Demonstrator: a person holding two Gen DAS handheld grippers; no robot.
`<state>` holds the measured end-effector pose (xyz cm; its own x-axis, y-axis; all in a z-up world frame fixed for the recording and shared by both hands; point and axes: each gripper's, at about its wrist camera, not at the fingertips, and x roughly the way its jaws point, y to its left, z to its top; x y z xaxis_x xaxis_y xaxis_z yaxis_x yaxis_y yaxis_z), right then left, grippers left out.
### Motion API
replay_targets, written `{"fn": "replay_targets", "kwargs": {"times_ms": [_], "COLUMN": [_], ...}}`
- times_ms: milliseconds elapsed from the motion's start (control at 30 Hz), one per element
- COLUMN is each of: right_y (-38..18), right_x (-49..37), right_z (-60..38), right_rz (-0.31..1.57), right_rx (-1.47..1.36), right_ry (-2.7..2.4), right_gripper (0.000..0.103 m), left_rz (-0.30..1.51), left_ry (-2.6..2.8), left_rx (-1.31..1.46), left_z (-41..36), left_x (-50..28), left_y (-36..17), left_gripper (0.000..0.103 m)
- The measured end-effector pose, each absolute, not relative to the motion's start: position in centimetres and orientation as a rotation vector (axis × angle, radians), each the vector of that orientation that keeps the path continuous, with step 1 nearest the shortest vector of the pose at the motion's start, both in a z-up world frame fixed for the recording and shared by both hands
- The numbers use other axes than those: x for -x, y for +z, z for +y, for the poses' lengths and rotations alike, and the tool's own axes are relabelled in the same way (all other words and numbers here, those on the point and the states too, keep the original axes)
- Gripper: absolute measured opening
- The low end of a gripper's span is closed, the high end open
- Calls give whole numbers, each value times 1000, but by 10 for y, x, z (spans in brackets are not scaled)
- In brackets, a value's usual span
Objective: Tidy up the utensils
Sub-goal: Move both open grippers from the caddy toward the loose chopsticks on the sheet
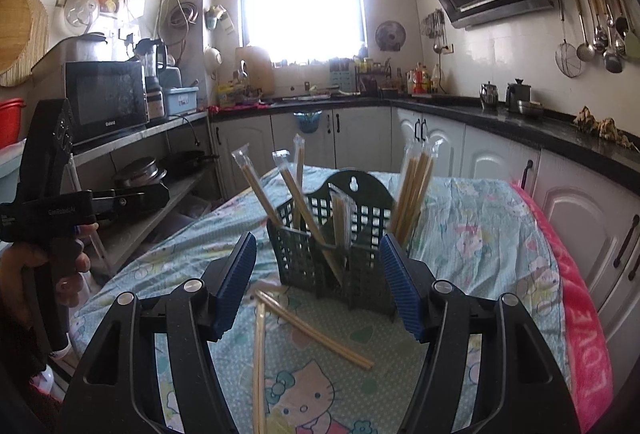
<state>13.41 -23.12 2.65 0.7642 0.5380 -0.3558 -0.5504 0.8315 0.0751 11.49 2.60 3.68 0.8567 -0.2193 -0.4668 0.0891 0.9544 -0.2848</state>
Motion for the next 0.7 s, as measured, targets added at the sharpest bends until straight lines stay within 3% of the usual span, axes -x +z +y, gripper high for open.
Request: {"fn": "replay_targets", "kwargs": {"times_ms": [700], "right_y": [-3], "right_x": [-137], "right_z": [-234], "right_rz": [475], "right_rx": [75], "right_ry": [551], "right_gripper": [62], "left_rz": [590], "left_ry": [-182], "left_rx": [238], "left_z": [10], "left_x": [-115], "left_y": [8], "left_gripper": [92]}}
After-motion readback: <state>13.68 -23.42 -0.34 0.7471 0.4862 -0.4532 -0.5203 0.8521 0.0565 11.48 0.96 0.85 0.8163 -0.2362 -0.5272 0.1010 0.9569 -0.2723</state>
